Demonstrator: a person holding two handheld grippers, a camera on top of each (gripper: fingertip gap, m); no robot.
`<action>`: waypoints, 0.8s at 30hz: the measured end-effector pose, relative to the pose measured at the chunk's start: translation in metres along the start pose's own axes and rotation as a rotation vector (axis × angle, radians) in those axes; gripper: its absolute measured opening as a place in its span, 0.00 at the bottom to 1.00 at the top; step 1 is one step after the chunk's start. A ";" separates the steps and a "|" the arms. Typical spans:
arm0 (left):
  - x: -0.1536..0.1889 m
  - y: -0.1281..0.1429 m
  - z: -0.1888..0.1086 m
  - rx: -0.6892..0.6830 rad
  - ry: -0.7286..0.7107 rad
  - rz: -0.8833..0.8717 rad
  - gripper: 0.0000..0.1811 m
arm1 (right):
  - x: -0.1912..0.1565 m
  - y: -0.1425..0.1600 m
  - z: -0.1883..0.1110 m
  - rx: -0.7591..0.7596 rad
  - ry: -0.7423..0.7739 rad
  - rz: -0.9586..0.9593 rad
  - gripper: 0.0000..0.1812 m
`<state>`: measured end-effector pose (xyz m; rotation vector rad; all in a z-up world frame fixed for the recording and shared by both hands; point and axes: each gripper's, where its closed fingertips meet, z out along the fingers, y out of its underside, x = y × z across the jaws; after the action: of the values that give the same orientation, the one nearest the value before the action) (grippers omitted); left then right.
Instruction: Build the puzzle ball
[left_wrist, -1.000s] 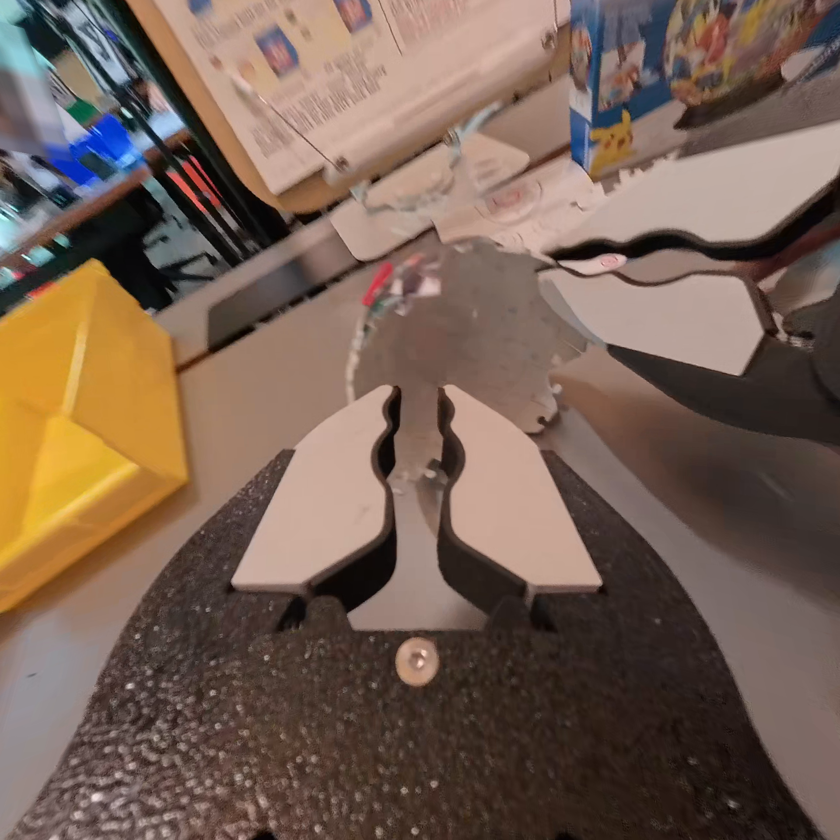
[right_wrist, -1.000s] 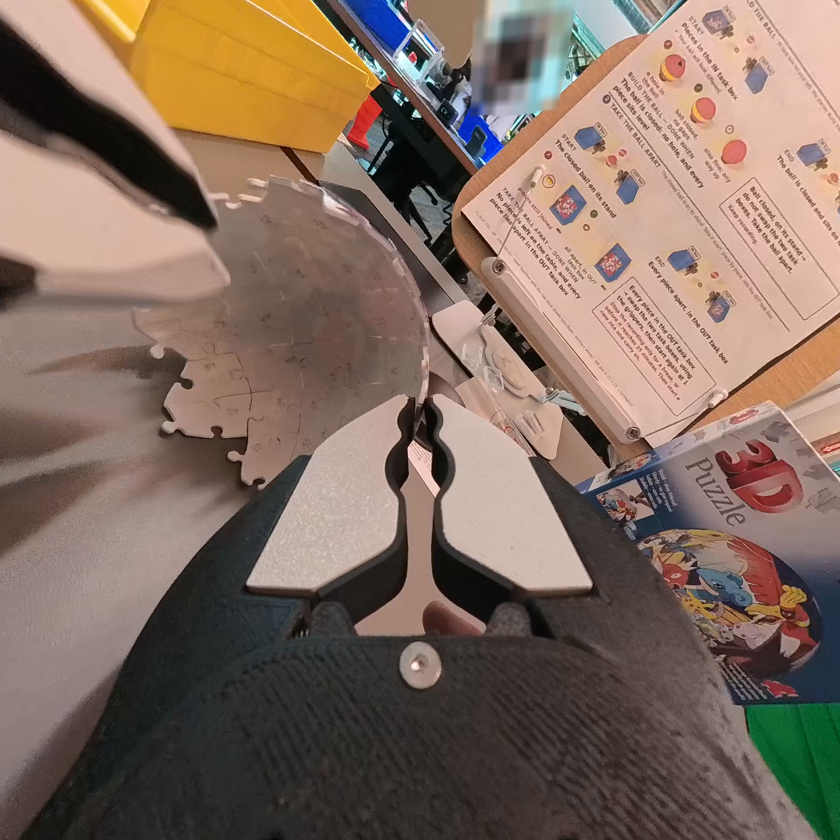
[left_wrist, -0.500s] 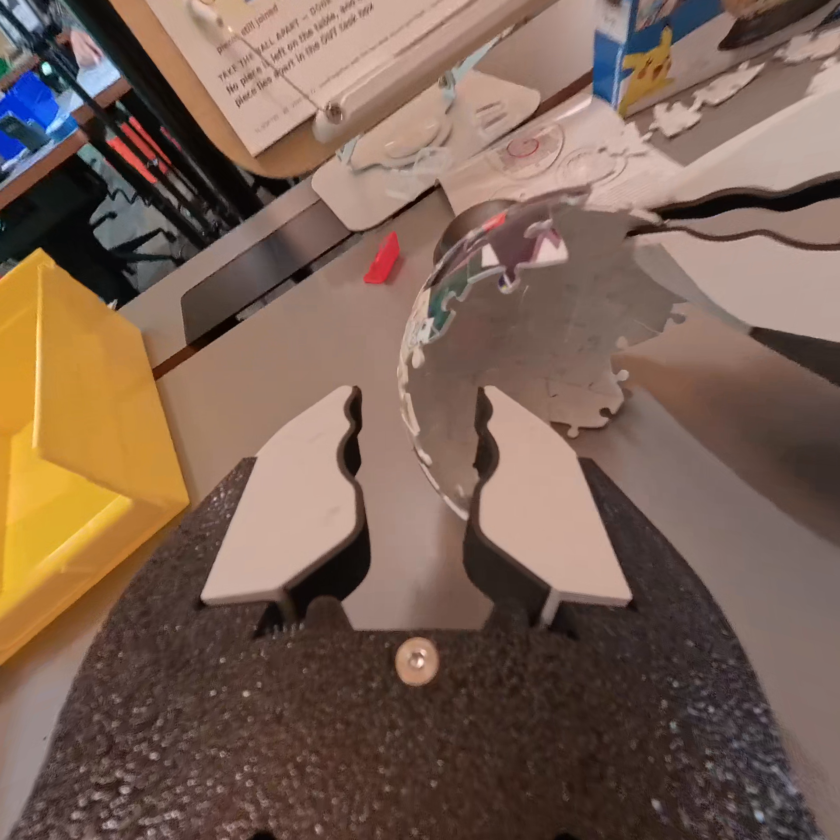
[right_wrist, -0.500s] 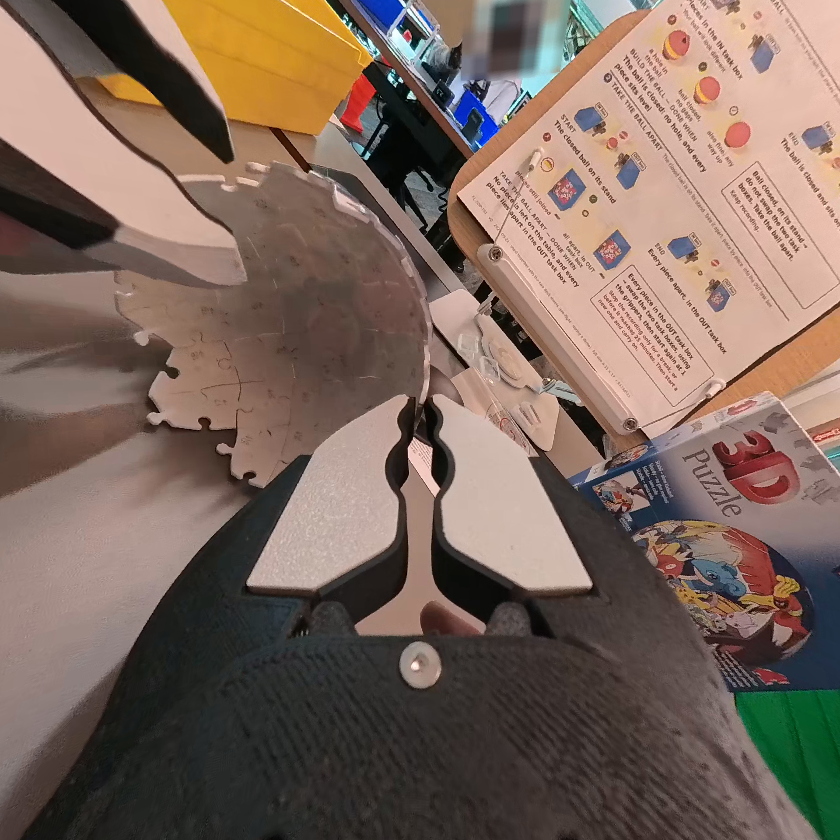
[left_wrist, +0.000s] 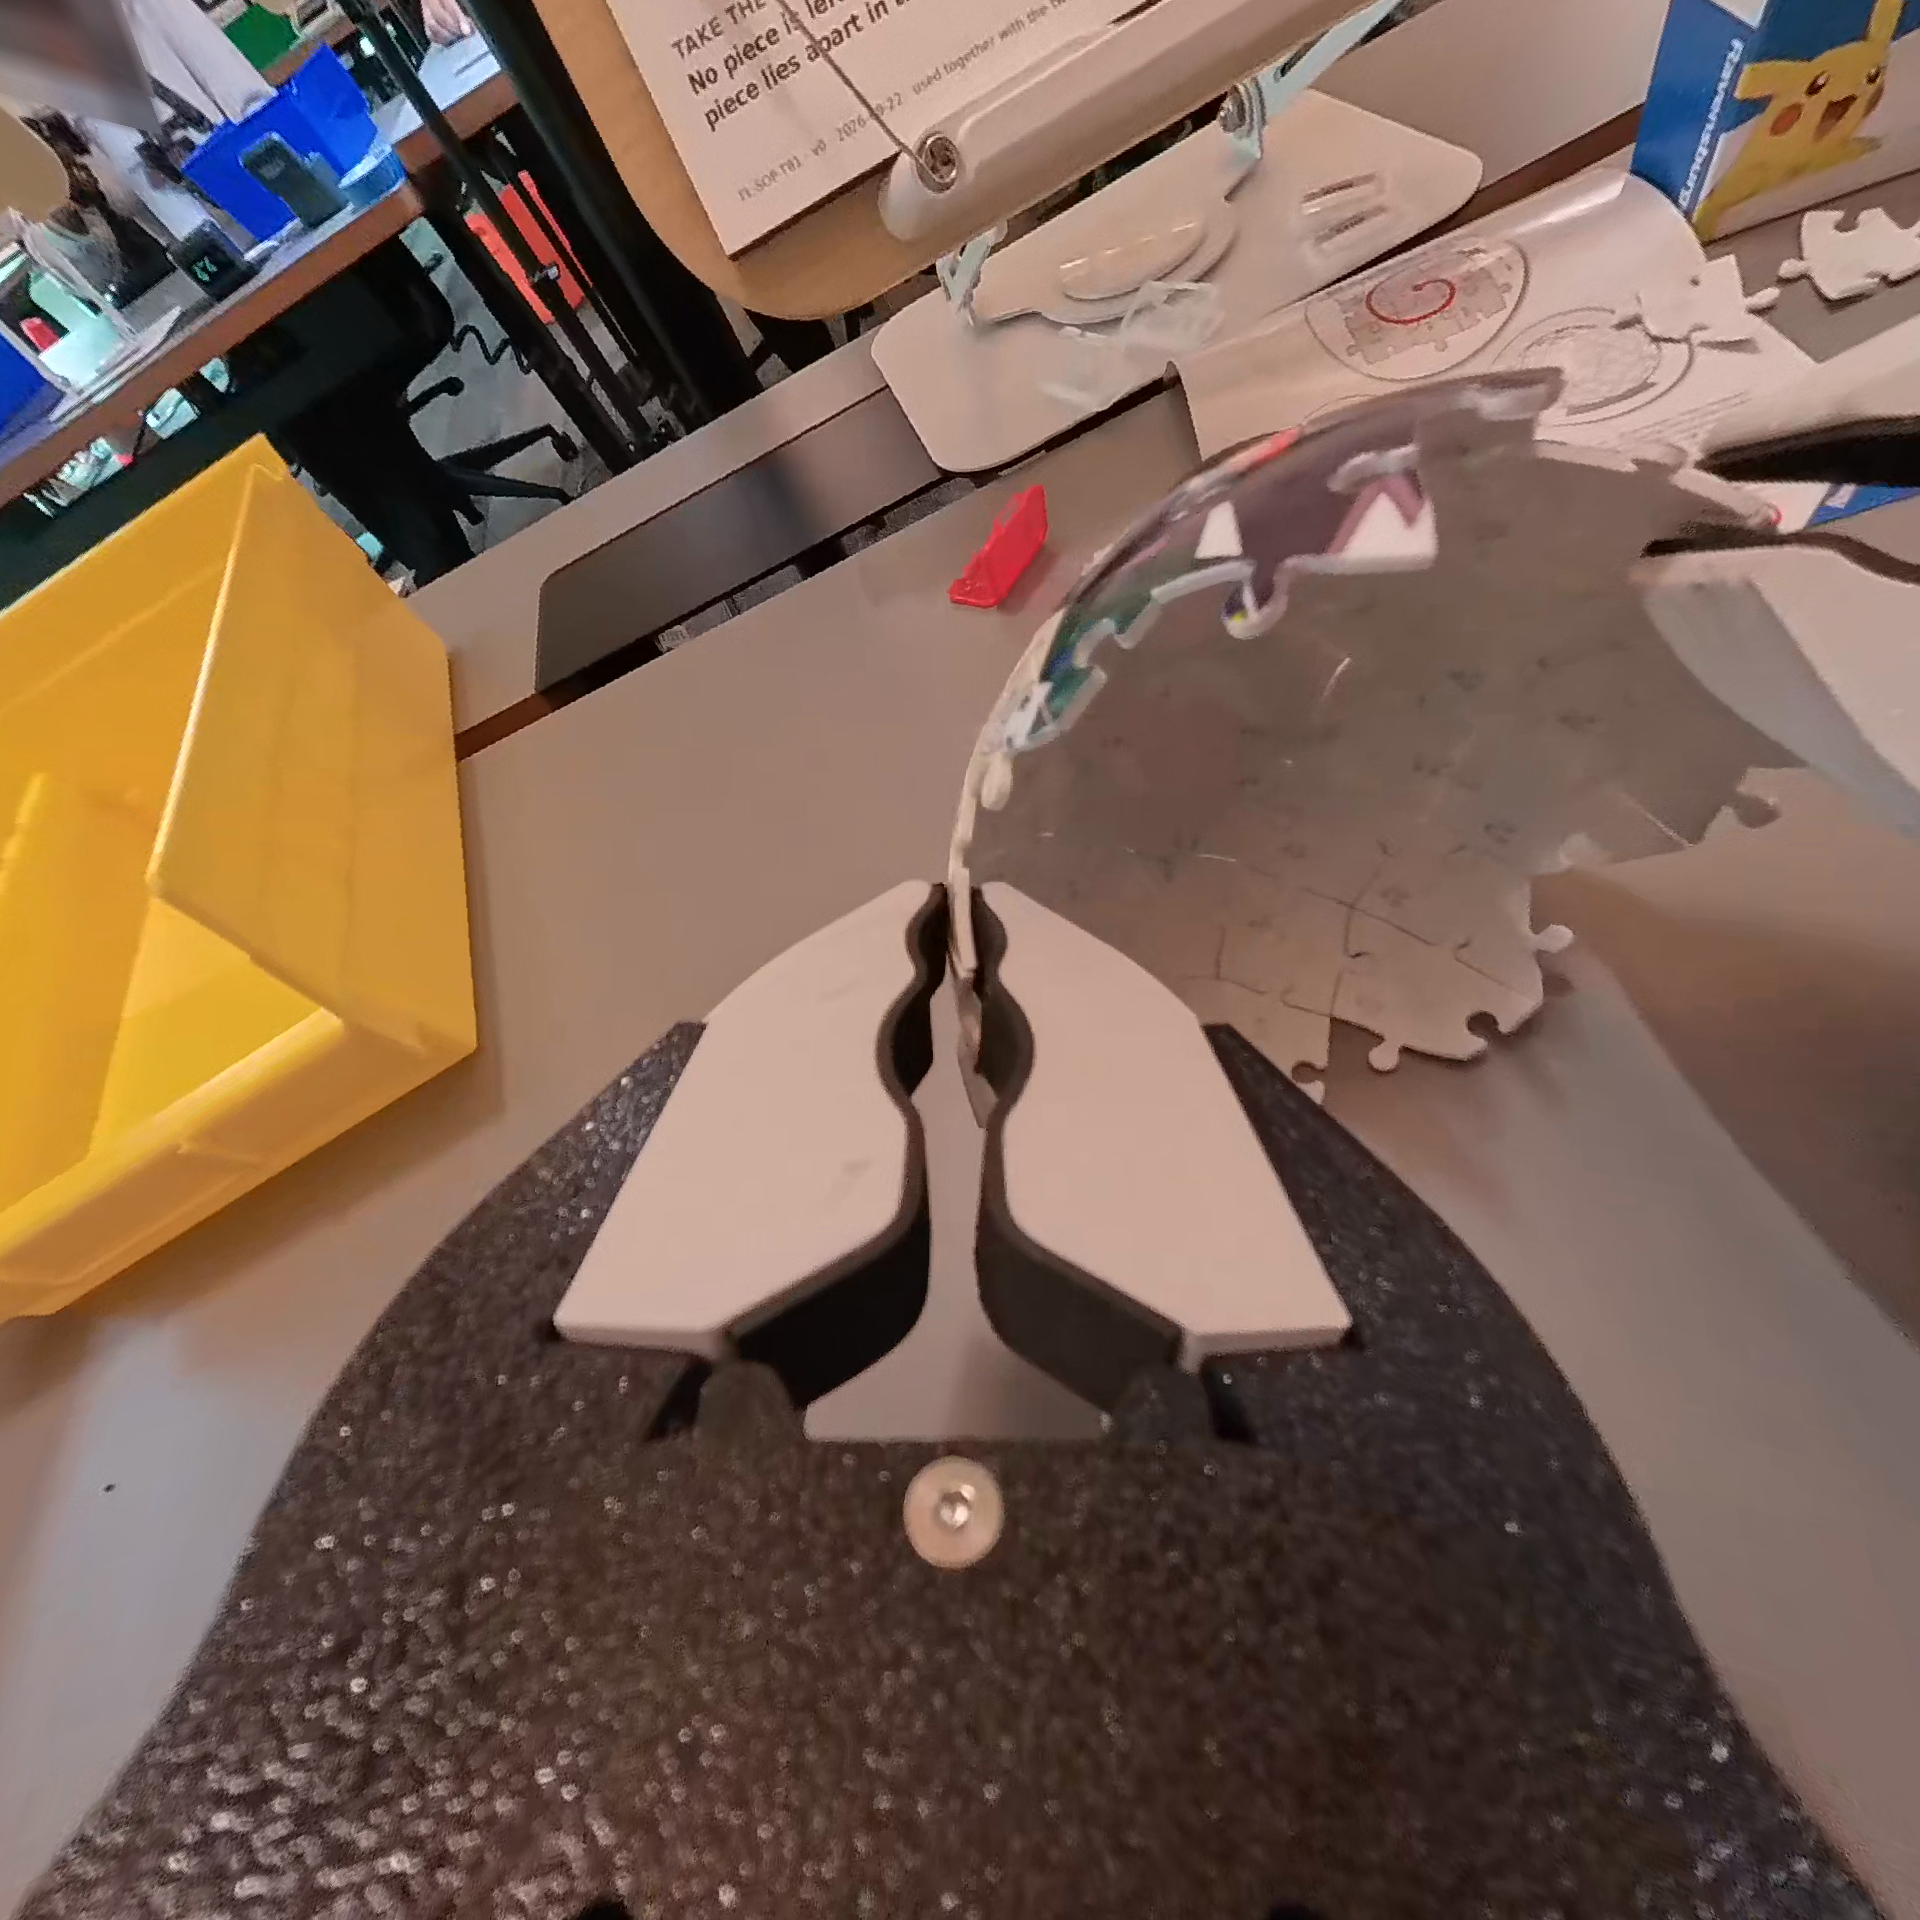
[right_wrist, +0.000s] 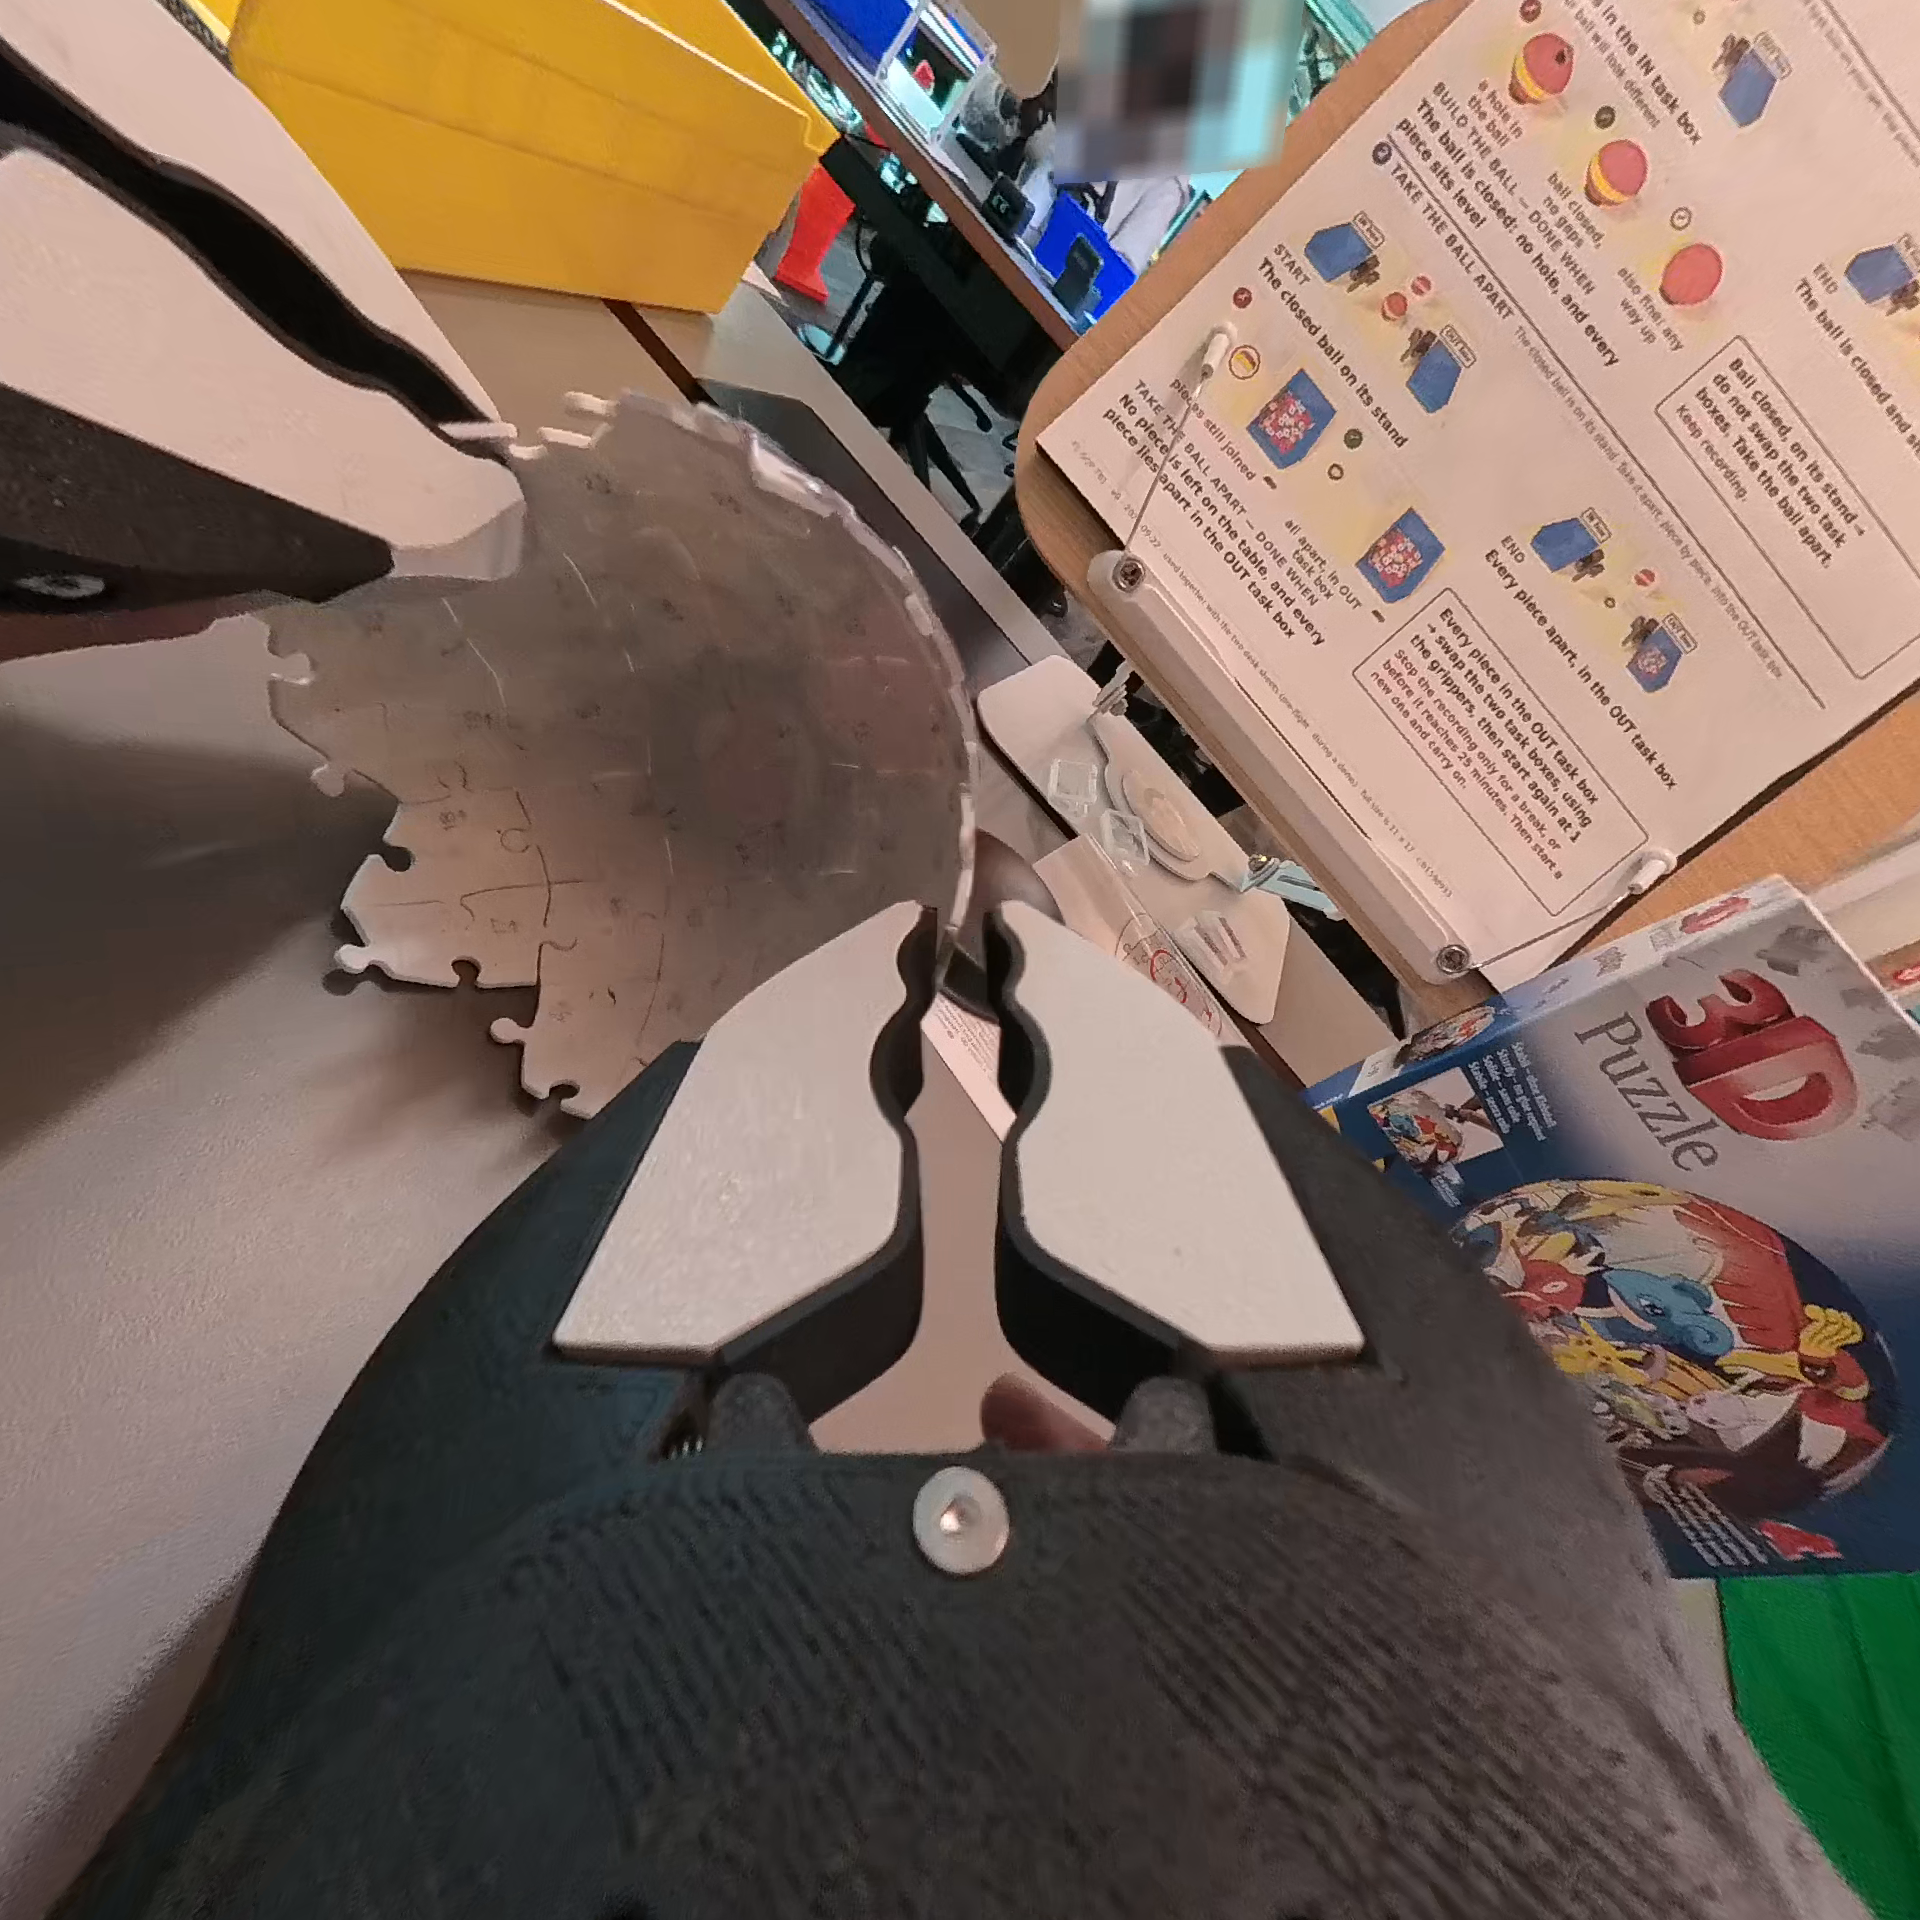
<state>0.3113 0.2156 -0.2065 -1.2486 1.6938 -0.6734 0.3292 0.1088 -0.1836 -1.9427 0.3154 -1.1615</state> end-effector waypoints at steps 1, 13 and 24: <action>0.000 0.000 0.000 -0.001 0.002 -0.010 0.01 | 0.001 0.000 -0.001 0.004 -0.003 0.012 0.07; -0.001 0.002 -0.001 -0.006 -0.008 -0.056 0.01 | 0.003 0.027 -0.073 -0.002 -0.171 0.215 0.39; -0.003 0.008 -0.001 -0.003 -0.018 -0.092 0.01 | 0.099 0.181 -0.183 -0.331 0.002 0.322 0.28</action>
<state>0.3076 0.2210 -0.2116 -1.3374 1.6307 -0.7130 0.2674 -0.1574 -0.2191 -2.0731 0.8333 -0.9424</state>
